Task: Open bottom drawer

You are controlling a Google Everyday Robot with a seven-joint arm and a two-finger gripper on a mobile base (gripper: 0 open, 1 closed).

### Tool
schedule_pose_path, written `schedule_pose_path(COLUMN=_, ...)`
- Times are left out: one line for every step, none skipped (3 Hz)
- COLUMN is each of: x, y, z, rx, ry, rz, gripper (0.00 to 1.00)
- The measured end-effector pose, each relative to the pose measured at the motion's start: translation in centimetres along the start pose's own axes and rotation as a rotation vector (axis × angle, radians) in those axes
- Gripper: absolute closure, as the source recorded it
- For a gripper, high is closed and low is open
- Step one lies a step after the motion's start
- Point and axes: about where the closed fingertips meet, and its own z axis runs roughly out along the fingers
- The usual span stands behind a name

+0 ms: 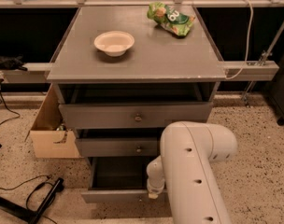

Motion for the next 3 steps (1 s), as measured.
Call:
schedule_pose_path(x=0.00, y=0.00, z=0.00, rx=0.000, ry=0.000, rz=0.000, gripper=0.85)
schedule_pose_path(x=0.00, y=0.00, z=0.00, rx=0.000, ry=0.000, rz=0.000, gripper=0.62)
schedule_pose_path(x=0.00, y=0.01, z=0.00, rx=0.000, ry=0.000, rz=0.000, gripper=0.39)
